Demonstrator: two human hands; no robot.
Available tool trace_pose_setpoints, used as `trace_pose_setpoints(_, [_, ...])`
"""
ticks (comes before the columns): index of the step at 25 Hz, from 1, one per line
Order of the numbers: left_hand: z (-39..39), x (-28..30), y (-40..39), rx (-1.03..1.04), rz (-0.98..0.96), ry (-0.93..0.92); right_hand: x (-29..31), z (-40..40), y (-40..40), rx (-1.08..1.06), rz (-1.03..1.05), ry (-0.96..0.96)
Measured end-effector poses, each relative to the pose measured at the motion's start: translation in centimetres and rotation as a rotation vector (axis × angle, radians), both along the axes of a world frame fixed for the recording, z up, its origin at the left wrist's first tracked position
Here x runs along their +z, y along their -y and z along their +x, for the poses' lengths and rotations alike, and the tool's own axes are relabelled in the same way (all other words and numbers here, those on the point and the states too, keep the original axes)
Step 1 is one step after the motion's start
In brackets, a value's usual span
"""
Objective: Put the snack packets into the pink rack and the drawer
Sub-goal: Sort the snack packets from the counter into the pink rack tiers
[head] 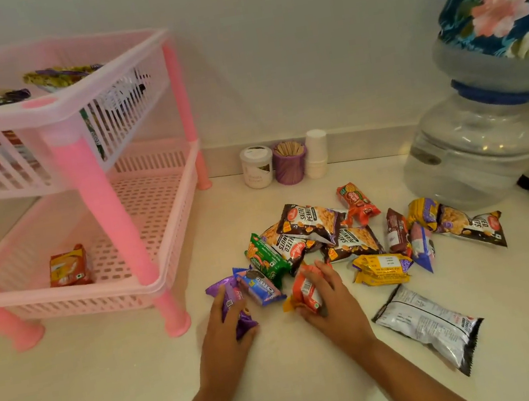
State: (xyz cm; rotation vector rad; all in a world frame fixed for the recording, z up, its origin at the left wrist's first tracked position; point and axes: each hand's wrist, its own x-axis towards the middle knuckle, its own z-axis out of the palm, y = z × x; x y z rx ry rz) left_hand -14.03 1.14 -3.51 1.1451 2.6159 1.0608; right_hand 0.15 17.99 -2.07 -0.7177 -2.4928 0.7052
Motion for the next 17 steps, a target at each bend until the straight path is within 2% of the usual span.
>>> trace_pose_setpoints(4, [2.0, 0.3, 2.7, -0.07, 0.069, 0.04, 0.6, 0.7, 1.1, -0.045, -0.177, -0.139])
trace_pose_setpoints(9, [3.9, 0.6, 6.5, -0.119, 0.072, 0.127, 1.8, -1.0, 3.1, -0.048, -0.2, -0.206])
trace_pose_setpoints(13, [4.6, 0.2, 10.2, -0.133, 0.05, 0.121, 4.0, -3.9, 5.0, 0.02, -0.227, -0.297])
trace_pose_setpoints(15, [4.0, 1.1, 12.8, -0.132, 0.122, 0.101, 5.0, -5.5, 5.9, 0.074, -0.244, -0.345])
trace_pose_setpoints(17, [3.2, 2.7, 14.8, -0.17, 0.1, 0.136, 5.8, -7.4, 6.9, 0.11, -0.238, -0.385])
